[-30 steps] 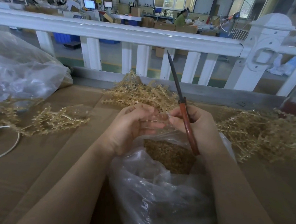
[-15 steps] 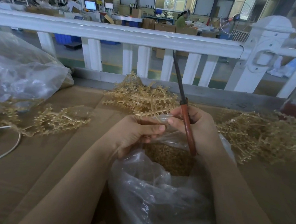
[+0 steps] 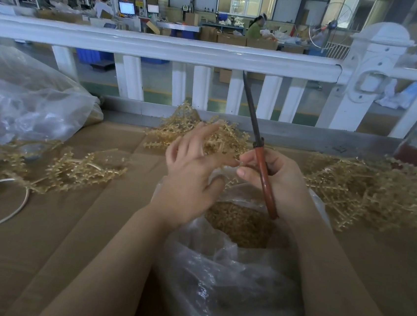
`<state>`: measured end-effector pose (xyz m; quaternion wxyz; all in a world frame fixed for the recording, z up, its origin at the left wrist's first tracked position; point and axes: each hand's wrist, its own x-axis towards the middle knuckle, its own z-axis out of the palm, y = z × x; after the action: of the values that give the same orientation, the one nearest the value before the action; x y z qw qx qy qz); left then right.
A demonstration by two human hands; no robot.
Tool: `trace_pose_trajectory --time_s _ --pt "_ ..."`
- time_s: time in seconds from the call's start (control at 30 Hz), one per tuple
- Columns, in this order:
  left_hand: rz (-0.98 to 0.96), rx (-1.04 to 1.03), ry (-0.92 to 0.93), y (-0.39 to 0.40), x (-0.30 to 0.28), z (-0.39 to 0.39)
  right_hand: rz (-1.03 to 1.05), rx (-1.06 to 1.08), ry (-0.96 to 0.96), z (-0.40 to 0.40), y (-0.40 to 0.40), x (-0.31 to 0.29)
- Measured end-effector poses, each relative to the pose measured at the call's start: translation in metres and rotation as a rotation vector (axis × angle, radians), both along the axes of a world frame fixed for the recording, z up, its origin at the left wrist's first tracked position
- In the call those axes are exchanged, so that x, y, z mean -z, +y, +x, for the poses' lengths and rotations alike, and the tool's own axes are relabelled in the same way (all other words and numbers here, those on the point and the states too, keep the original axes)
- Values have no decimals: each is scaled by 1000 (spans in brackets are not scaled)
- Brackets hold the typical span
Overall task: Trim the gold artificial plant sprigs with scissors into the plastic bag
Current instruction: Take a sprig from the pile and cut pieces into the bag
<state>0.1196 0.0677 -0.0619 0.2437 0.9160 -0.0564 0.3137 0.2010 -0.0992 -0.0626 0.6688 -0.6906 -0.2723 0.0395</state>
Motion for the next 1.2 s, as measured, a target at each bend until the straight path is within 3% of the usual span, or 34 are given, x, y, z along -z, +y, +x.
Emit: trace_pose_trajectory --time_s 0.13,0.27,0.43,0.53,0.63,0.9,1.2 --pt "201 -30 -30 4 2 -1 32 -26 0 -1 -1 0" --pt "205 -45 -75 4 3 -2 13 16 -6 -2 1 0" --pt "-85 -158 -179 2 -2 0 12 33 30 -2 1 -1" --pt "-303 -172 -130 -4 -5 0 -57 11 -7 -3 3 -2" --pt "-383 -177 -82 -12 -5 -1 -55 -51 -7 -5 6 -2" --pt "-78 -358 -137 -8 4 1 -41 -12 -27 -4 5 1" --pt "-250 -28 -85 -4 0 1 -39 -30 -34 -6 5 -1"
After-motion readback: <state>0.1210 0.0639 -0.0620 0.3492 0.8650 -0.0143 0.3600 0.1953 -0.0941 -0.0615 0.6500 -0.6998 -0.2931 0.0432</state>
